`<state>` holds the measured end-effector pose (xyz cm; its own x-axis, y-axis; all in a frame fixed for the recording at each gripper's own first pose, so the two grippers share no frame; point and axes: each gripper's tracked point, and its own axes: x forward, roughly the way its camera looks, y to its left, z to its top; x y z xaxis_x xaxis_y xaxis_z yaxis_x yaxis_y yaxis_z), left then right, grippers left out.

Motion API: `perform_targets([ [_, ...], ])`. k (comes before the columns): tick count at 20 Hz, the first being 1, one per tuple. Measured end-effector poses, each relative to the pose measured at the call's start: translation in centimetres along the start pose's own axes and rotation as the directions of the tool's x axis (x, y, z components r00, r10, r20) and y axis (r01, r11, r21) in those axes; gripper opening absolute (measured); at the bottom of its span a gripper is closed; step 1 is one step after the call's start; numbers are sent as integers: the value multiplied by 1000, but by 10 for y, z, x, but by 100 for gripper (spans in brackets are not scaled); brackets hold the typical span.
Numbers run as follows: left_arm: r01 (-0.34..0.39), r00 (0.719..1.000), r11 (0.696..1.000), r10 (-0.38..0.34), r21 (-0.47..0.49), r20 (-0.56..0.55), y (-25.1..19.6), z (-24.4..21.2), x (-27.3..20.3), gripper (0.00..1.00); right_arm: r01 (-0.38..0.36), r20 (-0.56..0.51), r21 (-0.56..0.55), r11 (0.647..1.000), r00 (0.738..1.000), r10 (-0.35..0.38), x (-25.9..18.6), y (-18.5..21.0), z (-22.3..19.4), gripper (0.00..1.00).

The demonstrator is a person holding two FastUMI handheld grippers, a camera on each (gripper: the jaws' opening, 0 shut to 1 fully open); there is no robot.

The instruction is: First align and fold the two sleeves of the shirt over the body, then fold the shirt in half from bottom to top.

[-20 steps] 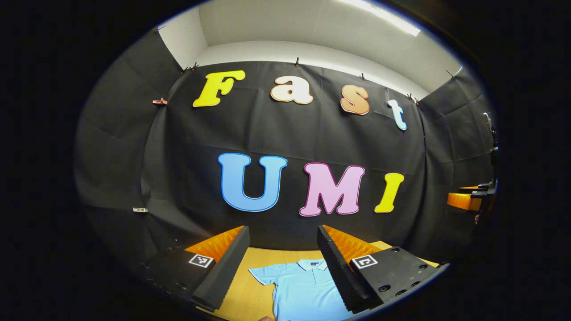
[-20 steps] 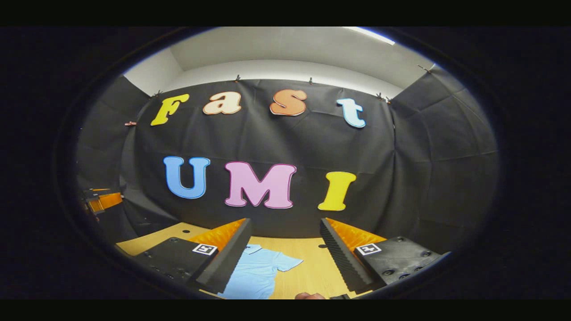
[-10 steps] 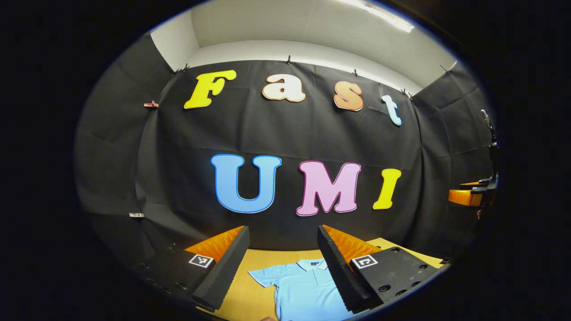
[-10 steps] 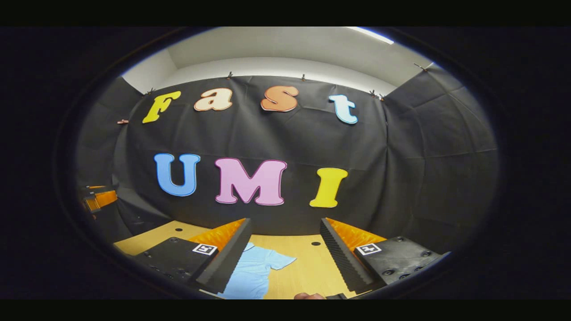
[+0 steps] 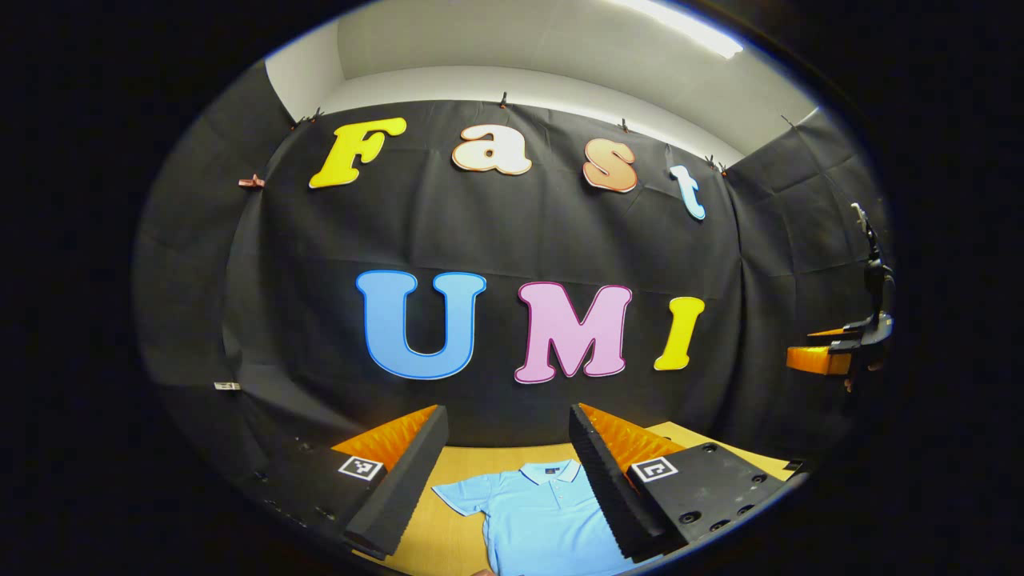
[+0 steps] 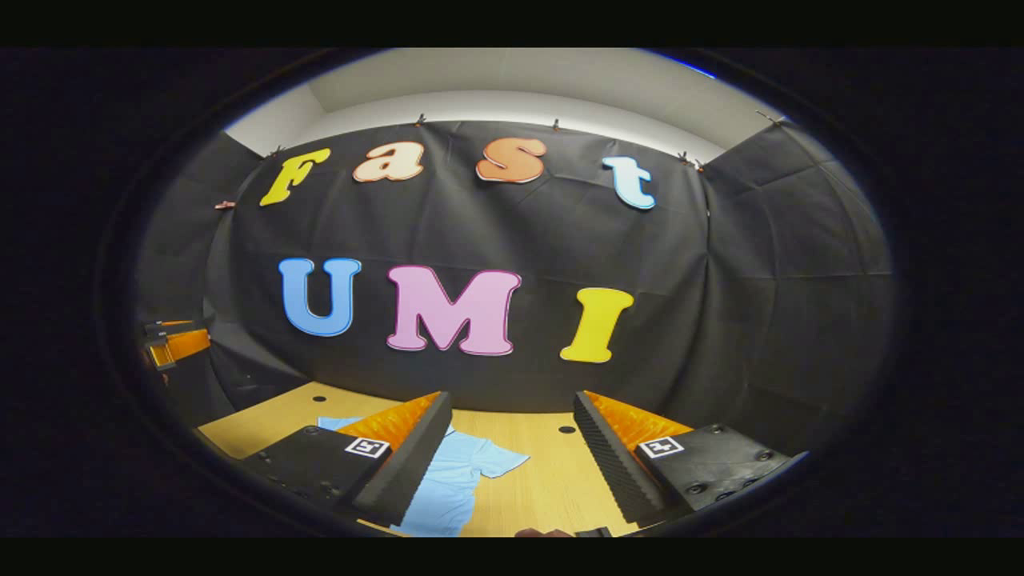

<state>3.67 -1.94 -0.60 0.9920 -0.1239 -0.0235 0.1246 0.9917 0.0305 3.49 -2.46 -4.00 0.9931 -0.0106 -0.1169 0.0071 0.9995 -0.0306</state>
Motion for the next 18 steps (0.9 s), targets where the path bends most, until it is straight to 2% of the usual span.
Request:
perform_targets([
  [6,-29,1000,1000,29,10,-10,31,-6,3,97,-49,-116,52,997,992,55,47,19,-47,97],
  [8,-69,997,998,70,10,-15,45,-10,10,97,-58,-123,28,998,990,62,83,20,-51,97],
  [12,-111,992,994,112,24,-52,47,-28,30,97,-139,-139,26,990,980,141,161,33,-71,97],
  [14,-144,986,988,147,51,-74,46,-38,47,97,-182,-182,60,982,965,190,203,37,-95,97],
  [16,-158,982,986,163,59,-95,39,-47,64,97,-193,-214,61,979,956,202,246,29,-123,97],
  [18,-189,974,980,194,53,-120,30,-55,86,96,-207,-281,70,976,935,218,284,21,-166,98],
])
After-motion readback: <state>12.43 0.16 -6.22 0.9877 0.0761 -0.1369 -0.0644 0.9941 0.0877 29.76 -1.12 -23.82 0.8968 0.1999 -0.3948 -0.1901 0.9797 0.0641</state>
